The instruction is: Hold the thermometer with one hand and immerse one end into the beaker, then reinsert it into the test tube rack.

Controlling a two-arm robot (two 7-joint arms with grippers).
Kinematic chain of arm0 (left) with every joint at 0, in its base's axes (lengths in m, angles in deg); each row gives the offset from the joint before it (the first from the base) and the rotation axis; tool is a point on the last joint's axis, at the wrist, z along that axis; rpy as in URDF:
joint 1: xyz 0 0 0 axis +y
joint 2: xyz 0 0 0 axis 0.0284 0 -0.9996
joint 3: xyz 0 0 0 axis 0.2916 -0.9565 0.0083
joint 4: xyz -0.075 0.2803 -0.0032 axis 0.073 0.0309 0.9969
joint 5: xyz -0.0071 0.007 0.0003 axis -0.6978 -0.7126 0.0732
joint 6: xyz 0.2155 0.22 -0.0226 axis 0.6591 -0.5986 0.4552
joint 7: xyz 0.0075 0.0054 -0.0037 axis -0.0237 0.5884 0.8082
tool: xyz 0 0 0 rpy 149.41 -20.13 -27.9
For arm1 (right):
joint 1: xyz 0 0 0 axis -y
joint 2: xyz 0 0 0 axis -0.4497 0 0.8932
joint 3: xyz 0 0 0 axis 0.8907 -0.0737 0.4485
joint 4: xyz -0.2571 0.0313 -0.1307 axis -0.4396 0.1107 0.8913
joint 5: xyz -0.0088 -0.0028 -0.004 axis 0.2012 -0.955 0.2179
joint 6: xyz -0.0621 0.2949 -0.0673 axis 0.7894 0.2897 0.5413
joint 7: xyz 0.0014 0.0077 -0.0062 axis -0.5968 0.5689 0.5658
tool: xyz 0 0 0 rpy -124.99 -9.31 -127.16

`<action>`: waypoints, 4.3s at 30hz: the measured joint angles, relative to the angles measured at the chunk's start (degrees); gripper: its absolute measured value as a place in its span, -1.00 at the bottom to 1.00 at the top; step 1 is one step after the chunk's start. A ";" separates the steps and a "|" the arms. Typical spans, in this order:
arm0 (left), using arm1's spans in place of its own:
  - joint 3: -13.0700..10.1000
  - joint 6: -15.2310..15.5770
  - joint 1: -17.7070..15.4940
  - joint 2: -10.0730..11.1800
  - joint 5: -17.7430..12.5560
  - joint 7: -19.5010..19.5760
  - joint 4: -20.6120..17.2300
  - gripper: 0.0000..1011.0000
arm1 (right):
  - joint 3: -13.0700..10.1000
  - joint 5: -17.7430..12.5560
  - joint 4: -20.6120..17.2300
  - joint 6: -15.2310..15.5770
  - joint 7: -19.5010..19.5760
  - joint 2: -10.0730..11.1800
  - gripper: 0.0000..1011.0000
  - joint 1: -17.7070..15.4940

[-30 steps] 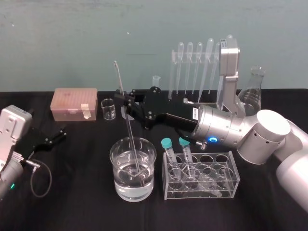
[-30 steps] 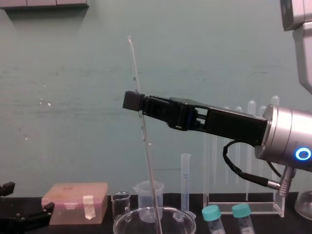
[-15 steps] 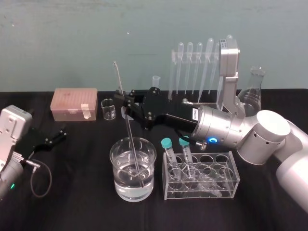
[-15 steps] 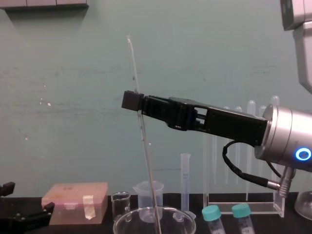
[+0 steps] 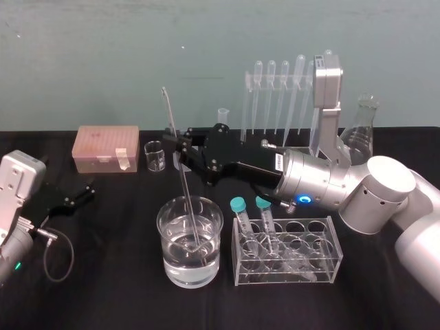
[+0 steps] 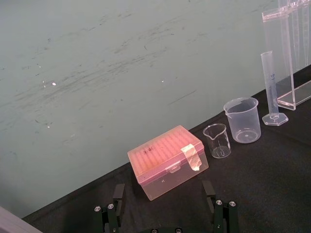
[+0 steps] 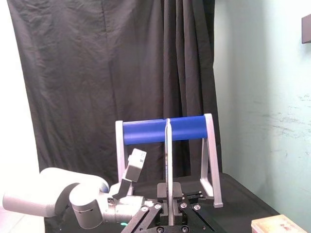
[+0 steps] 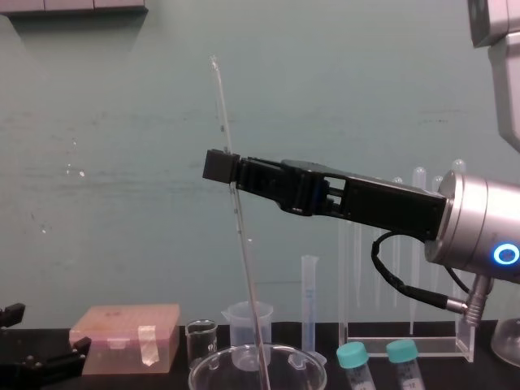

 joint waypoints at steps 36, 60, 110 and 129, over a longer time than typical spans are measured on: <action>0.00 0.00 0.00 0.00 0.00 0.00 0.00 0.99 | -0.01 -0.18 -0.20 0.11 0.04 0.20 -0.90 -0.48; 0.00 0.00 0.00 0.00 0.00 0.00 0.00 0.99 | 0.09 -0.12 -0.61 0.21 0.10 0.32 -0.90 -0.60; 0.00 0.00 0.00 0.00 0.00 0.00 0.00 0.99 | 0.10 -0.11 -0.40 0.12 0.02 0.30 -0.90 -0.39; 0.00 0.00 0.00 0.00 0.00 0.00 0.00 0.99 | 0.13 -0.12 -0.69 0.12 0.06 0.36 -0.90 -0.66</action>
